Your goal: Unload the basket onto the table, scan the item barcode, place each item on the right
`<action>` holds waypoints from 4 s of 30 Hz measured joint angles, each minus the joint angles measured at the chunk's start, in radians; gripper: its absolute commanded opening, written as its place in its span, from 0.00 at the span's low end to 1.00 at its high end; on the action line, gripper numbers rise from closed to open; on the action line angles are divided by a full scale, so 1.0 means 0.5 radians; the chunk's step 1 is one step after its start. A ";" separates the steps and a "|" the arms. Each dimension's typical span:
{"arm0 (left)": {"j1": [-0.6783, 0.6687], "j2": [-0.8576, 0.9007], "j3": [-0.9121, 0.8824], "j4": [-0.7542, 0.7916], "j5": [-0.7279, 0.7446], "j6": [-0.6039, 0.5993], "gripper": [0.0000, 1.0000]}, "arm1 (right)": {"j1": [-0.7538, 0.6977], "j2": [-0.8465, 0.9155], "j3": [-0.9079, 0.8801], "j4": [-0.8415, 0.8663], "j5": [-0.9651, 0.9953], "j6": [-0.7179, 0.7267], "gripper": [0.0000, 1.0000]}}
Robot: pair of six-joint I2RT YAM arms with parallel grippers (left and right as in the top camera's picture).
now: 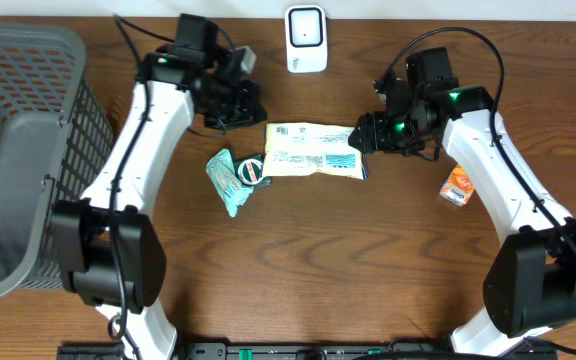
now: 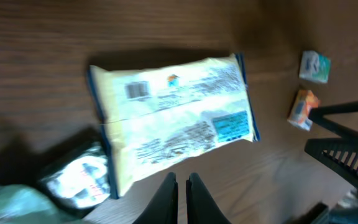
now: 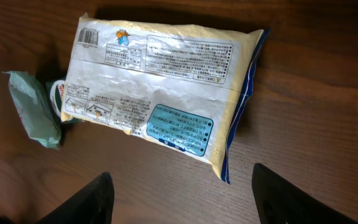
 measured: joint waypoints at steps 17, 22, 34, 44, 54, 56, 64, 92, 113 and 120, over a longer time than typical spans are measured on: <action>-0.127 0.443 -0.001 0.095 0.027 -0.137 0.07 | 0.000 0.000 0.000 0.001 0.006 0.082 0.65; -0.144 0.443 -0.008 0.117 -0.006 -0.169 0.07 | 0.000 0.000 0.000 0.001 0.006 0.096 0.65; -0.198 0.501 -0.135 0.327 -0.074 -0.330 0.07 | -0.001 0.126 0.000 0.023 0.006 0.166 0.65; -0.193 0.485 -0.356 0.581 -0.039 -0.435 0.07 | -0.060 0.349 0.000 0.198 -0.091 0.193 0.68; -0.186 0.443 -0.466 0.705 -0.010 -0.548 0.08 | -0.137 0.567 0.000 0.393 -0.369 0.131 0.76; -0.186 0.443 -0.466 0.700 -0.010 -0.557 0.07 | -0.137 0.607 0.000 0.443 -0.418 0.123 0.77; -0.186 0.443 -0.466 0.690 -0.008 -0.585 0.07 | -0.134 0.814 0.017 0.731 -0.848 0.105 0.65; -0.018 -0.026 -0.517 0.508 -0.096 -0.517 0.22 | -0.161 0.889 0.027 0.570 -1.148 -0.031 0.01; 0.272 -0.266 -0.515 0.449 -0.507 -0.464 0.54 | -0.540 -0.072 0.009 0.058 -1.405 -0.584 0.01; 0.272 -0.266 -0.515 0.430 -0.535 -0.464 0.55 | -0.537 -0.070 0.009 0.059 -1.415 -0.584 0.01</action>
